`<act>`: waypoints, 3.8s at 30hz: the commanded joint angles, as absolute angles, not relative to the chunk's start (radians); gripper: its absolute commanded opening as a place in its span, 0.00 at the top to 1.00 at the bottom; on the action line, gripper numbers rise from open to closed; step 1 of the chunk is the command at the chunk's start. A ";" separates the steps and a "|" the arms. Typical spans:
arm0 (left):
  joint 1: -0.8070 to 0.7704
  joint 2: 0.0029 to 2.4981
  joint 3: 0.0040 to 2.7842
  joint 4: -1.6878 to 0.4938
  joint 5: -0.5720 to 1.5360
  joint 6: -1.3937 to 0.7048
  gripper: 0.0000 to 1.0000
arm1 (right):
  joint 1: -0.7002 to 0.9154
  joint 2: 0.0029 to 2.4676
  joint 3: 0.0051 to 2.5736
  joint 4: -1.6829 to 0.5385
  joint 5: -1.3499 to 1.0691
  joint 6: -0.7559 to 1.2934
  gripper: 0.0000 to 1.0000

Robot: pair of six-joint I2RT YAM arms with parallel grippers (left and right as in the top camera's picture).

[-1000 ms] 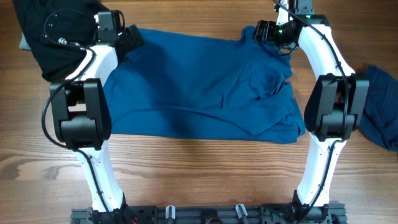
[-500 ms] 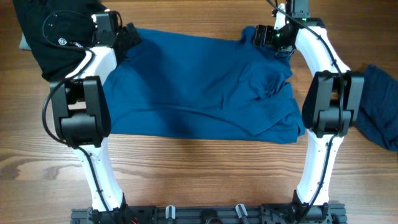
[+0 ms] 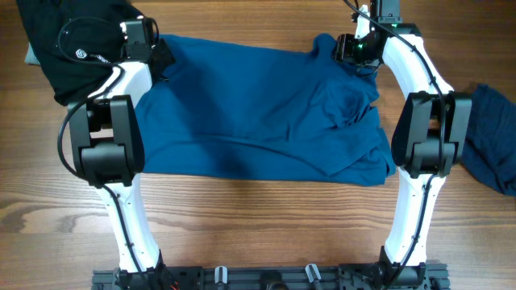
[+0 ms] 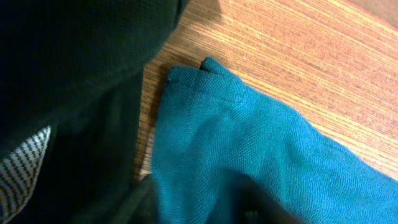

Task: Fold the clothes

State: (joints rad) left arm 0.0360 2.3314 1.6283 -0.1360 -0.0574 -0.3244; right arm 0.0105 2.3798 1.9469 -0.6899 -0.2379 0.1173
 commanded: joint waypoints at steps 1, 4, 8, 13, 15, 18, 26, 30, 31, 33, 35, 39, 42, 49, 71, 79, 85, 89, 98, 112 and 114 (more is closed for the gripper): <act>0.035 2.371 1.629 -0.150 -0.042 -0.321 0.77 | 0.010 2.400 1.962 -0.690 -0.223 0.105 0.49; 0.035 2.371 1.629 -0.163 -0.042 -0.321 0.90 | 0.010 2.400 1.962 -0.699 -0.224 0.108 0.77; 0.035 2.370 1.629 -0.181 -0.043 -0.321 0.95 | 0.010 2.400 1.962 -0.722 -0.223 0.107 0.90; 0.035 2.365 1.629 -0.208 -0.043 -0.321 0.96 | 0.010 2.396 1.962 -0.752 -0.202 0.113 0.96; 0.035 2.355 1.629 -0.223 -0.043 -0.321 0.96 | 0.010 2.389 1.962 -0.760 -0.198 0.112 0.96; 0.035 2.329 1.629 -0.234 -0.043 -0.321 0.96 | 0.010 2.366 1.963 -0.775 -0.199 0.112 0.96; 0.035 2.181 1.629 -0.347 -0.042 -0.321 0.96 | 0.010 2.228 1.963 -0.838 -0.250 0.114 0.96; 0.035 2.123 1.629 -0.415 -0.043 -0.321 0.96 | 0.010 2.183 1.963 -0.893 -0.255 0.141 0.96; 0.035 2.113 1.629 -0.427 -0.043 -0.321 0.96 | 0.010 2.177 1.963 -0.904 -0.255 0.141 0.96; 0.035 2.101 1.629 -0.444 -0.043 -0.321 0.96 | 0.010 2.173 1.963 -0.919 -0.255 0.141 0.95; 0.035 2.089 1.629 -0.465 -0.043 -0.321 0.96 | 0.010 2.171 1.963 -0.937 -0.255 0.141 0.96; 0.035 2.075 1.629 -0.507 -0.043 -0.320 0.96 | 0.010 2.171 1.963 -0.968 -0.254 0.141 0.96; 0.037 2.075 1.629 -0.532 -0.043 -0.317 0.96 | 0.010 2.171 1.963 -0.998 -0.253 0.142 0.96; 0.047 2.075 1.629 -0.592 -0.062 -0.318 0.96 | 0.010 2.171 1.963 -1.073 -0.174 0.173 0.96; 0.265 2.075 1.629 -0.652 -0.021 -0.321 0.94 | -0.021 2.171 1.963 -1.131 -0.112 0.265 0.96; 0.253 2.075 1.629 -0.640 0.014 -0.321 0.21 | 0.001 2.171 1.963 -1.030 -0.223 0.131 0.56; 0.248 2.076 1.629 -0.610 0.094 -0.321 0.00 | 0.005 2.172 1.963 -0.868 -0.310 0.131 0.12; 0.244 2.084 1.629 -0.584 0.149 -0.321 0.00 | 0.010 2.211 1.963 -0.826 -0.342 0.134 0.07; 0.214 2.146 1.629 -0.590 0.149 -0.321 0.00 | 0.047 2.345 1.963 -0.838 -0.394 0.104 0.06; 0.212 2.150 1.629 -0.592 0.149 -0.321 0.01 | 0.134 2.387 1.962 -0.865 -0.400 0.112 0.12; 0.212 2.150 1.629 -0.591 0.149 -0.321 0.02 | 0.134 2.391 1.961 -0.865 -0.405 0.112 0.21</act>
State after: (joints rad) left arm 0.2142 2.1304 1.6337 -0.5915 0.1303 -0.3264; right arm 0.1375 2.3550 1.9507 -0.8608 -0.3748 0.1097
